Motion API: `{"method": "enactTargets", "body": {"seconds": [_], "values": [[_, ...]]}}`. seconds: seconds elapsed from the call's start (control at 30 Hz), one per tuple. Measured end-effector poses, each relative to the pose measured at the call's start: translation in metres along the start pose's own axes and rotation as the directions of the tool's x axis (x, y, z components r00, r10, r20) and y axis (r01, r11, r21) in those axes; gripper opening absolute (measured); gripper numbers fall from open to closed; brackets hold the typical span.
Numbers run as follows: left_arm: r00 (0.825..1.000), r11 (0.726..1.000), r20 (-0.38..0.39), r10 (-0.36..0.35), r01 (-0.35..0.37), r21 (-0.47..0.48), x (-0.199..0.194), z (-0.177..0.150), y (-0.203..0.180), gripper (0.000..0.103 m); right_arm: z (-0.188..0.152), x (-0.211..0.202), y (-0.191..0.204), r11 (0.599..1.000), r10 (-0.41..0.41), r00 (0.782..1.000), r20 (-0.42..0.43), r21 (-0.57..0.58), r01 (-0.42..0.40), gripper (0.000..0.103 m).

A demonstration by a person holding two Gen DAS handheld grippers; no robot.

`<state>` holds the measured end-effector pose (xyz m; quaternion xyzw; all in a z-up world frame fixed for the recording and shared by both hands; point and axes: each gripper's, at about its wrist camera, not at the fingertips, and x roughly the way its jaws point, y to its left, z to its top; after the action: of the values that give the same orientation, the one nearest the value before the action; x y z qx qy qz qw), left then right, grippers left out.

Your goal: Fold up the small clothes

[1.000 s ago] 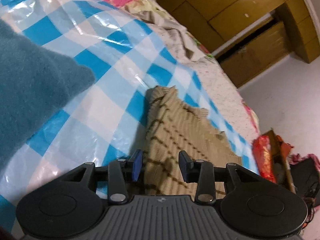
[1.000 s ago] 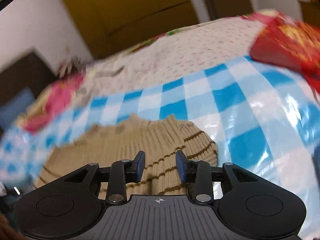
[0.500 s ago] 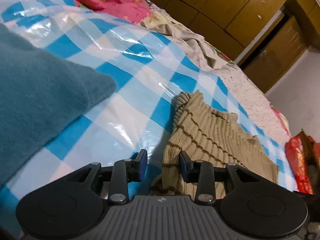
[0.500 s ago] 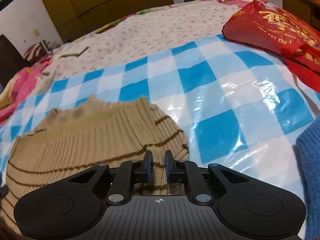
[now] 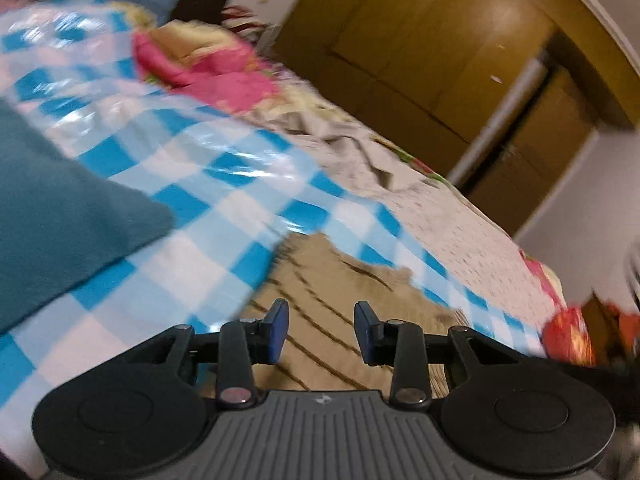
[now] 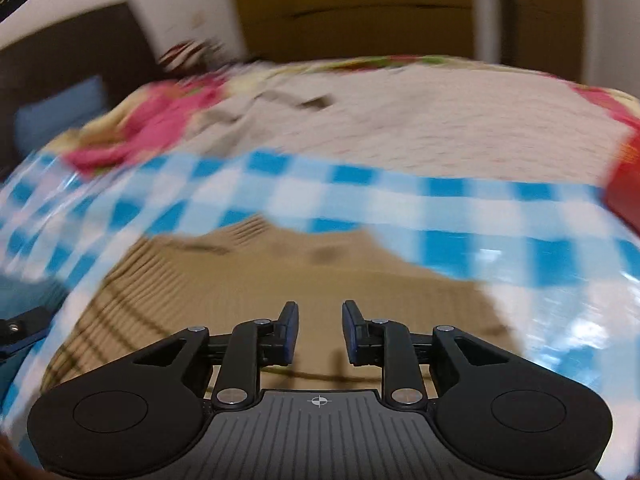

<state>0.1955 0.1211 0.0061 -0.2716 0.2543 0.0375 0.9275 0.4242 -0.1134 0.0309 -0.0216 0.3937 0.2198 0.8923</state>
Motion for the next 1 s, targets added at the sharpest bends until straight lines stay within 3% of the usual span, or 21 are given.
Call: {"method": "enactTargets", "body": {"seconds": [0.13, 0.23, 0.4, 0.43, 0.5, 0.57, 0.87, 1.0], "values": [[1.0, 0.988, 0.001, -0.019, 0.018, 0.156, -0.001, -0.029, -0.018, 0.045, 0.007, 0.039, 0.015, 0.998, 0.057, 0.994, -0.088, -0.012, -0.059, 0.031], [0.999, 0.966, -0.012, -0.048, 0.05, 0.252, 0.001, -0.045, -0.028, 0.045, 0.009, 0.053, 0.017, 0.995, 0.101, 0.987, -0.129, 0.017, -0.1, 0.044], [0.995, 0.939, -0.036, -0.095, 0.102, 0.327, -0.002, -0.064, -0.041, 0.047, 0.005, 0.066, 0.027, 0.997, 0.063, 0.988, -0.143, -0.045, -0.07, 0.044], [0.994, 0.936, -0.046, -0.101, 0.111, 0.334, -0.002, -0.067, -0.043, 0.047, 0.005, 0.068, 0.029, 0.997, 0.053, 0.988, -0.146, -0.05, -0.061, 0.042], [0.993, 0.929, -0.05, -0.104, 0.115, 0.353, -0.001, -0.072, -0.046, 0.047, 0.004, 0.07, 0.035, 0.996, 0.007, 0.989, -0.145, -0.086, -0.019, 0.018], [0.993, 0.923, -0.046, -0.108, 0.117, 0.367, -0.003, -0.075, -0.047, 0.047, 0.005, 0.069, 0.035, 0.997, 0.001, 0.99, -0.144, -0.075, -0.012, 0.004], [0.993, 0.93, 0.045, -0.112, 0.089, 0.357, -0.013, -0.069, -0.043, 0.048, 0.034, 0.047, 0.026, 0.998, -0.013, 0.999, 0.033, 0.057, 0.011, 0.002], [0.998, 0.941, 0.028, -0.051, 0.039, 0.335, -0.003, -0.067, -0.034, 0.05, 0.031, 0.077, 0.023, 0.992, -0.089, 0.996, -0.008, 0.09, 0.09, 0.002]]}}
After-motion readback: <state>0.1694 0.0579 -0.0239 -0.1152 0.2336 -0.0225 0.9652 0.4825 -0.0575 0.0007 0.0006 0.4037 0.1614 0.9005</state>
